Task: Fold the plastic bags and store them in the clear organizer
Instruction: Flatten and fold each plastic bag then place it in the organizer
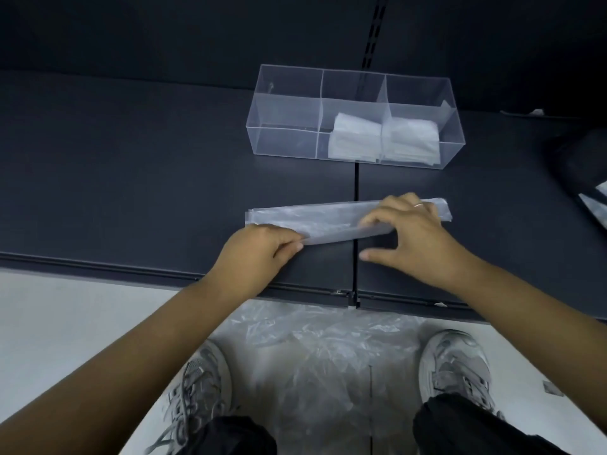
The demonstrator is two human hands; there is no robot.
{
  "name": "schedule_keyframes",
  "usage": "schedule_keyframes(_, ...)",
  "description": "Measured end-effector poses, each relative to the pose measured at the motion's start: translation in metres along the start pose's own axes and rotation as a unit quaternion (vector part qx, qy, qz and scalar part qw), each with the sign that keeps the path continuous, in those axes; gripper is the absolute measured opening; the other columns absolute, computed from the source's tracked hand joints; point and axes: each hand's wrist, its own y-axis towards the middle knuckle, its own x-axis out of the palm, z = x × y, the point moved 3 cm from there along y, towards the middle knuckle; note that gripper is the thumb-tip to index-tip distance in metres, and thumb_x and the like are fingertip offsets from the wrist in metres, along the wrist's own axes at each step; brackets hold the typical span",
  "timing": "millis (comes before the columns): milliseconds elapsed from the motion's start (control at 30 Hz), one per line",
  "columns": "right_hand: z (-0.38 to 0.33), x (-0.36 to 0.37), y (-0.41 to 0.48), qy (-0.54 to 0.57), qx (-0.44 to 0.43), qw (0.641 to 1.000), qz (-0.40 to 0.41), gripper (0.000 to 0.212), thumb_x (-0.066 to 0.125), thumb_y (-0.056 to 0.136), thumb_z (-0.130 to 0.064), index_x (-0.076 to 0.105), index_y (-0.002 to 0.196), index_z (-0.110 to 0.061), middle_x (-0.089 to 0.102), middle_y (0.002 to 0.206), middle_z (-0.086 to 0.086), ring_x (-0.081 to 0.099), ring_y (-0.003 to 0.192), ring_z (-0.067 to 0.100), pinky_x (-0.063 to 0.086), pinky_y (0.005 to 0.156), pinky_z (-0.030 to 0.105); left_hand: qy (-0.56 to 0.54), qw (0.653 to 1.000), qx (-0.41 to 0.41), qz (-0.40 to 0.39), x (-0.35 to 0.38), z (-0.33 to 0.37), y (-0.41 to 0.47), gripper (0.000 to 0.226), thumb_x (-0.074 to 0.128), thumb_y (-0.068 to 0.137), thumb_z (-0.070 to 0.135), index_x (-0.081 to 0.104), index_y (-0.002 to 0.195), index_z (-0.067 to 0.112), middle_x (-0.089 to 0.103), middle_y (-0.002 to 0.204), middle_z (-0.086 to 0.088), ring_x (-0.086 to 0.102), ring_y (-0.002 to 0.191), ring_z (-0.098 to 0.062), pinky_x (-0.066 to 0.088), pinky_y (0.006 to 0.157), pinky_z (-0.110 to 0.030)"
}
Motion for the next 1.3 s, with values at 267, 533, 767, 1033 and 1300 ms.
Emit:
schedule_keyframes(267,0.043,0.000,0.026,0.270,0.162,0.949,0.003,0.015,0.072,0.084,-0.018,0.066,0.071,-0.015,0.068,0.072,-0.003,0.059,0.068,0.004,0.046,0.074,0.020,-0.178,0.968,-0.161,-0.077,-0.021,-0.039,0.033,0.008,0.071,0.084,0.031,0.076,0.080,0.026,0.071,0.074,0.019,0.062,0.069,0.009,0.044,0.070,-0.006)
schedule_keyframes(533,0.049,0.007,0.042,0.183,0.218,0.958,0.015,0.011,0.074,0.081,-0.018,0.068,0.075,-0.012,0.066,0.065,0.001,0.058,0.062,0.012,0.046,0.067,0.024,0.013,0.957,-0.252,0.142,-0.040,-0.061,0.015,0.015,0.058,0.089,0.012,0.070,0.081,0.016,0.071,0.079,-0.006,0.065,0.076,-0.027,0.050,0.071,-0.035)
schedule_keyframes(767,0.049,0.002,0.042,0.081,0.230,0.970,0.024,0.015,0.075,0.079,-0.029,0.063,0.079,-0.019,0.061,0.074,-0.009,0.059,0.078,0.014,0.045,0.069,0.026,0.132,0.990,0.018,-0.055,0.051,0.045,0.013,0.068,0.027,0.097,0.054,0.026,0.150,0.012,0.021,0.158,-0.008,0.013,0.147,-0.026,0.006,0.119,-0.044)
schedule_keyframes(1033,0.095,-0.025,0.002,-0.017,0.187,0.982,0.034,0.016,0.069,0.085,-0.026,0.064,0.098,-0.017,0.045,0.107,0.001,0.042,0.112,0.024,0.035,0.101,0.038,0.233,0.965,0.029,-0.113,0.066,0.018,0.008,0.084,-0.004,0.084,0.068,0.002,0.153,0.021,-0.004,0.162,0.002,-0.010,0.148,-0.019,-0.008,0.119,-0.045)
schedule_keyframes(1300,0.055,-0.019,-0.056,0.342,0.279,0.897,0.000,0.015,0.064,0.084,-0.002,0.054,0.085,-0.013,0.064,0.059,0.002,0.052,0.051,0.012,0.042,0.050,0.023,0.083,0.992,0.074,-0.055,0.061,0.044,0.003,0.087,0.034,0.086,0.066,0.022,0.150,0.009,0.016,0.159,-0.006,0.007,0.148,-0.019,0.000,0.121,-0.035)
